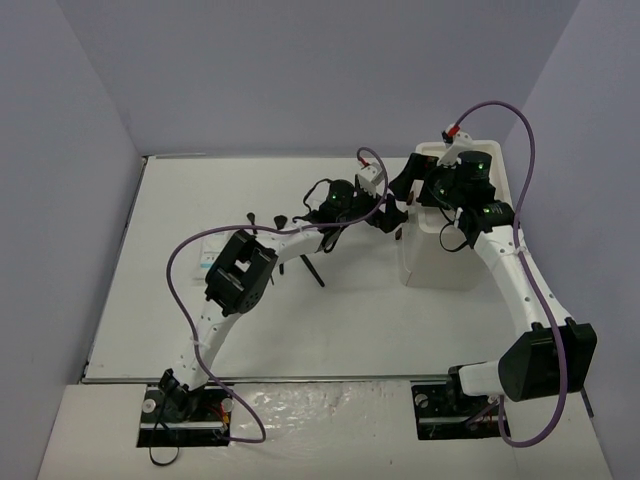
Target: Organize the makeup
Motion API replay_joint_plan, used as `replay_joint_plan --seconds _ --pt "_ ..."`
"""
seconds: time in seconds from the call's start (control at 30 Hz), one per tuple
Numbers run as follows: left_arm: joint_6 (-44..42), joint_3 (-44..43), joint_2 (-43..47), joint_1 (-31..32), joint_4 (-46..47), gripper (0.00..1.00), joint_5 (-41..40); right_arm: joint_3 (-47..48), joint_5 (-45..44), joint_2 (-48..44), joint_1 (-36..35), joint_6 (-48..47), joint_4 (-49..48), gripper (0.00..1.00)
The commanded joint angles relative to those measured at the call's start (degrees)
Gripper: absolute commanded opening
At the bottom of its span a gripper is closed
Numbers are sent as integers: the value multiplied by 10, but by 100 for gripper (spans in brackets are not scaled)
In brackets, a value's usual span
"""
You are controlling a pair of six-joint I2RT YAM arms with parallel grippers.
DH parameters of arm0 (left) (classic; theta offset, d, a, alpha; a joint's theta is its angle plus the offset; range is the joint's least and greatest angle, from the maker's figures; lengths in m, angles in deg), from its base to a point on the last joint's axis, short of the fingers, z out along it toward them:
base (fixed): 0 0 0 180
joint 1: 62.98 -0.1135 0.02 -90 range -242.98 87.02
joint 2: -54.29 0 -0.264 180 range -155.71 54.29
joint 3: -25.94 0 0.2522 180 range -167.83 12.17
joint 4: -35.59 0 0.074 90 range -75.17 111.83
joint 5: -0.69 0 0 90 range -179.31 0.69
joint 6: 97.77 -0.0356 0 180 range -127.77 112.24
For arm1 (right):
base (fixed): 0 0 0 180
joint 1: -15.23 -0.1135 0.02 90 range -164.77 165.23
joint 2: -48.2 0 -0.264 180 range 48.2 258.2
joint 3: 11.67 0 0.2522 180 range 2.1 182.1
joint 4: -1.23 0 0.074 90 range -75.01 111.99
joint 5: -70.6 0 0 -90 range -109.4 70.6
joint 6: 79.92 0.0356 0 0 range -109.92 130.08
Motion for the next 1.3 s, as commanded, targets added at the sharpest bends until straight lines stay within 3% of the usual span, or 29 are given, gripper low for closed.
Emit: replay_joint_plan --seconds 0.0,0.3,0.47,0.6,0.77,0.93,1.07,1.27 --pt "36 -35 18 23 88 97 -9 -5 75 6 -20 17 -16 96" --pt "2 146 219 2 9 97 -113 65 -68 3 -21 -40 57 94" --pt "-16 214 369 -22 -172 97 -205 112 -210 8 -52 -89 96 90" --pt "-11 238 483 -45 -348 97 -306 151 -355 31 -136 -134 130 88" --pt "22 261 609 -143 -526 97 -333 191 -528 83 -238 -179 154 87" --pt "-26 274 706 -216 -641 97 -325 194 -636 128 -297 -207 157 82" --pt "-76 320 746 -247 -648 97 -339 189 -701 174 -312 -228 157 74" --pt "-75 408 787 -274 -604 97 -350 195 -819 239 -331 -280 158 65"
